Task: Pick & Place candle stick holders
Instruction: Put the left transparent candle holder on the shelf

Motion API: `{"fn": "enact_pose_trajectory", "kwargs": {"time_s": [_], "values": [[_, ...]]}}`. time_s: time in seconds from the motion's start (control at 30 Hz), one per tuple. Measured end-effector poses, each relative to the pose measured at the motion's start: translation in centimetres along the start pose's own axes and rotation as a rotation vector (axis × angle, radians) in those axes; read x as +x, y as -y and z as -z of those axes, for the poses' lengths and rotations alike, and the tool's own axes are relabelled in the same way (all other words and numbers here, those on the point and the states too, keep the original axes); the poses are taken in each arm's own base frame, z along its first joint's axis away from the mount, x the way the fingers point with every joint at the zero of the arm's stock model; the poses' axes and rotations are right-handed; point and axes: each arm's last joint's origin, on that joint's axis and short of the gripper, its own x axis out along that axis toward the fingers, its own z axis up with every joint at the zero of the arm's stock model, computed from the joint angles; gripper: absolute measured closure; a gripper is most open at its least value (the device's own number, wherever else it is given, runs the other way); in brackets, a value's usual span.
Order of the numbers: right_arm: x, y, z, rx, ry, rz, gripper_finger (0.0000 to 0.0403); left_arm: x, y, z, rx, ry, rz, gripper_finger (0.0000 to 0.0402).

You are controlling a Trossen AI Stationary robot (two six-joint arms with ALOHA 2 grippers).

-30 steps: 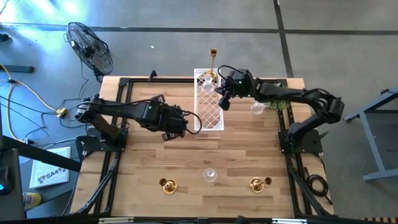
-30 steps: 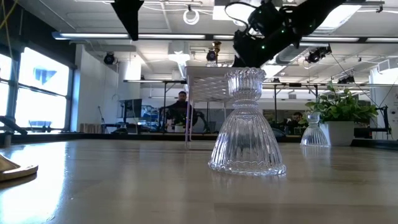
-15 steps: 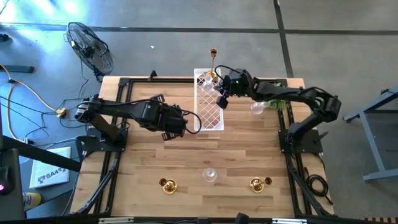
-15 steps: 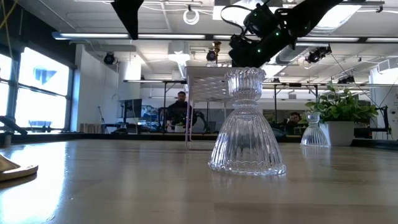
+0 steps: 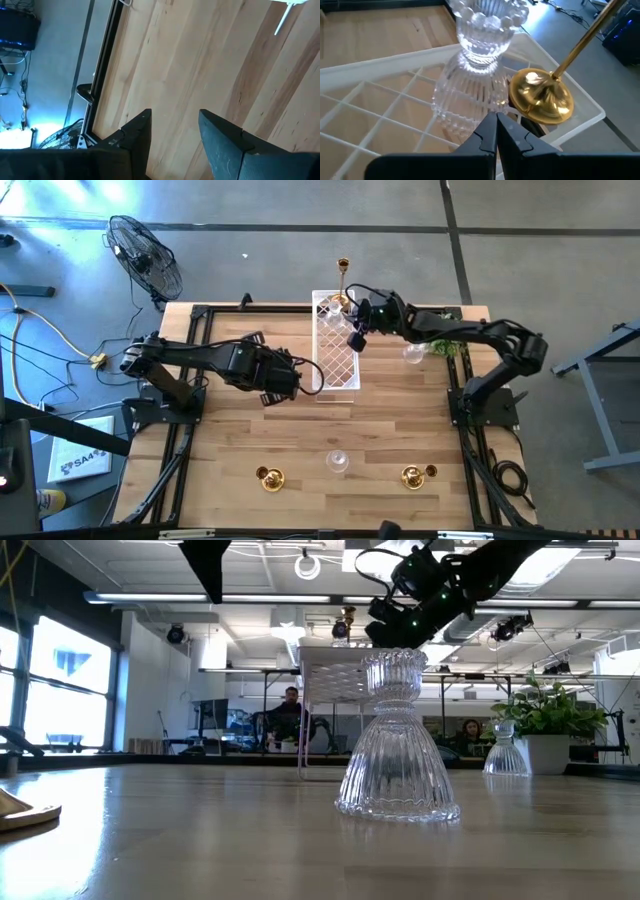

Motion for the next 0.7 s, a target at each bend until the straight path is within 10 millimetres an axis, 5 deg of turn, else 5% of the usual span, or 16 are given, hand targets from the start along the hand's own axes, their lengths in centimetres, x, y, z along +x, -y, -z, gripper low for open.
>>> {"fn": "enact_pose_trajectory", "kwargs": {"time_s": [0.7], "values": [[1.2, -1.1, -1.1, -0.039, 0.012, -0.018, 0.0403, 0.0, -0.1, 0.0, 0.02, 0.009, -0.02, 0.0245]]}}
